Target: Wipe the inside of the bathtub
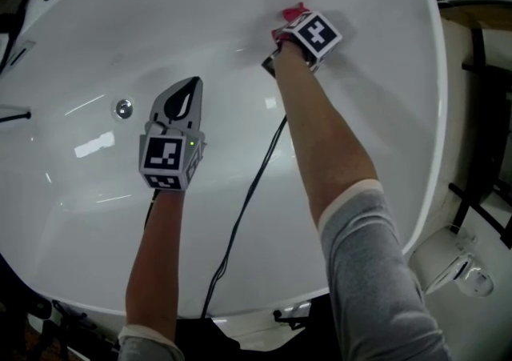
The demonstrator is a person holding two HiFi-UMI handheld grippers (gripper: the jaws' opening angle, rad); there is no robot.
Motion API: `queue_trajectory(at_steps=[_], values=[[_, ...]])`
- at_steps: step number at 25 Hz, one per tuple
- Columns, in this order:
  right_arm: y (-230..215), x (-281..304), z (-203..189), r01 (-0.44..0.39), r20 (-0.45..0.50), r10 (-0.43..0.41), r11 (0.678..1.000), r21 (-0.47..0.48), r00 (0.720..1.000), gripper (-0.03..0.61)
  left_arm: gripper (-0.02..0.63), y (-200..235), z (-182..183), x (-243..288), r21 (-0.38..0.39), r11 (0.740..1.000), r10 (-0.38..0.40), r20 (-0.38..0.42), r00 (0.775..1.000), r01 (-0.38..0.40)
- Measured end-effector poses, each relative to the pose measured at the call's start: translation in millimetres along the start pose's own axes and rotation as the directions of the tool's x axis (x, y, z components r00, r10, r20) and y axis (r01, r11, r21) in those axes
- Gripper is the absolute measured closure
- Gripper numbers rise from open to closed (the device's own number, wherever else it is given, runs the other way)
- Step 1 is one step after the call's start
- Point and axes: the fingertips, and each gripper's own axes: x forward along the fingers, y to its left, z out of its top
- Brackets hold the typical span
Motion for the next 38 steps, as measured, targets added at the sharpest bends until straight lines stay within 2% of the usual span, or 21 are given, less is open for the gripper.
queue_trajectory(at_steps=[11, 15, 21, 25, 31, 34, 38], values=[[2.5, -75.8, 97.7, 0.017, 0.092, -0.02, 0.999, 0.032, 0.996, 0.523, 0.62, -21.5, 69.5, -31.5, 0.009, 1.0, -0.001, 0.05, 0.999, 0.001], [2.7, -111.7, 134.0, -0.02, 0.135, 0.014, 0.999, 0.042, 0.991, 0.523, 0.62, -31.2, 104.0, -52.0, 0.02, 1.0, 0.012, 0.102, 0.995, -0.014], [1.0, -168.1, 181.9, -0.061, 0.194, 0.055, 0.998, 0.021, 0.979, 0.523, 0.62, -49.7, 139.1, -78.5, 0.025, 0.999, 0.023, 0.108, 0.994, -0.026], [-3.0, -188.2, 199.3, -0.058, 0.208, 0.054, 0.998, 0.014, 0.977, 0.523, 0.62, -61.3, 162.6, -87.1, 0.036, 0.999, 0.012, 0.132, 0.991, -0.017], [-2.4, -198.1, 209.3, -0.044, 0.224, 0.047, 0.999, -0.022, 0.973, 0.523, 0.62, -62.9, 174.5, -92.3, 0.027, 0.999, 0.02, 0.148, 0.989, -0.024], [7.1, -188.5, 206.7, -0.037, 0.234, 0.053, 0.997, -0.074, 0.971, 0.522, 0.62, -59.7, 166.5, -88.3, 0.03, 0.999, 0.011, 0.145, 0.989, -0.016], [18.0, -165.1, 194.2, -0.044, 0.212, 0.061, 0.995, -0.085, 0.975, 0.523, 0.62, -50.4, 144.2, -79.9, 0.005, 1.0, 0.011, 0.128, 0.992, -0.012]])
